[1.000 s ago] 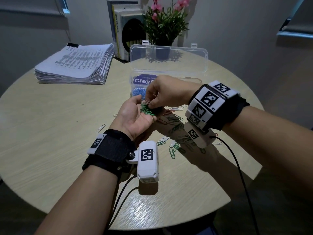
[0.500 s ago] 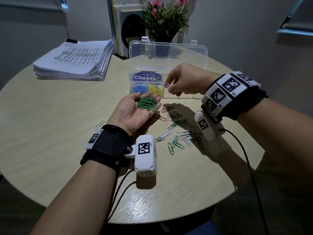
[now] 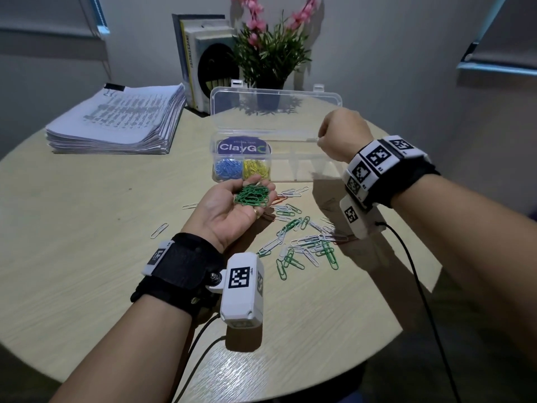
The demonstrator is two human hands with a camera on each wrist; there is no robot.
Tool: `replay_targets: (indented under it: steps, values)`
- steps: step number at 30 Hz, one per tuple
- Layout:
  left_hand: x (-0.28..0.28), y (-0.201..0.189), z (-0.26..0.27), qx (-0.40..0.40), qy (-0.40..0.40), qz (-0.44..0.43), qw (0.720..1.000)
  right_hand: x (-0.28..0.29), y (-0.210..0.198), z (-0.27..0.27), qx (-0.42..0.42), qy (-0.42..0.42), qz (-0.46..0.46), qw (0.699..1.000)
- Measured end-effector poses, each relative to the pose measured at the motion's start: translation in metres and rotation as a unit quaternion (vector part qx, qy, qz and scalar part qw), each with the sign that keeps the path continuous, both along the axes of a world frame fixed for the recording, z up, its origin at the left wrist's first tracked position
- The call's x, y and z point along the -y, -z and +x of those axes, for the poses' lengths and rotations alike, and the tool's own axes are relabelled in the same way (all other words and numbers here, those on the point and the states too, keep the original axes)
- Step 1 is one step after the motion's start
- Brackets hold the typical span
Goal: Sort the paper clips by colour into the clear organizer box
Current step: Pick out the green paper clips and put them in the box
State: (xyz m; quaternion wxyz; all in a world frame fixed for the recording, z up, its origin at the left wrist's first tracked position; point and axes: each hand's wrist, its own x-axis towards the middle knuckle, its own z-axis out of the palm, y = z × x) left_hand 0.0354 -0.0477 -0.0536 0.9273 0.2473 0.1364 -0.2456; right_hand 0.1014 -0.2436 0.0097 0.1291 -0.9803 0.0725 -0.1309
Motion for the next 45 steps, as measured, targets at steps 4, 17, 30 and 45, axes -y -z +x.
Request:
replay_targets:
  steps: [4, 17, 30, 45]
  values:
    - [0.002, -0.002, 0.0, 0.005, 0.001, 0.011, 1.0, 0.006, 0.002, -0.001, -0.008, -0.013, 0.027, 1.0]
    - [0.004, -0.01, -0.001, 0.018, -0.025, -0.001, 1.0, -0.019, 0.01, -0.031, -0.144, -0.151, 0.024, 0.978]
    - [0.006, -0.005, 0.006, 0.025, -0.037, -0.01, 0.999, -0.028, 0.034, -0.045, -0.244, -0.177, -0.063, 0.951]
    - [0.006, -0.003, 0.0, 0.024, -0.024, 0.01, 0.999, -0.029, 0.021, -0.047, -0.269, -0.232, 0.014, 0.935]
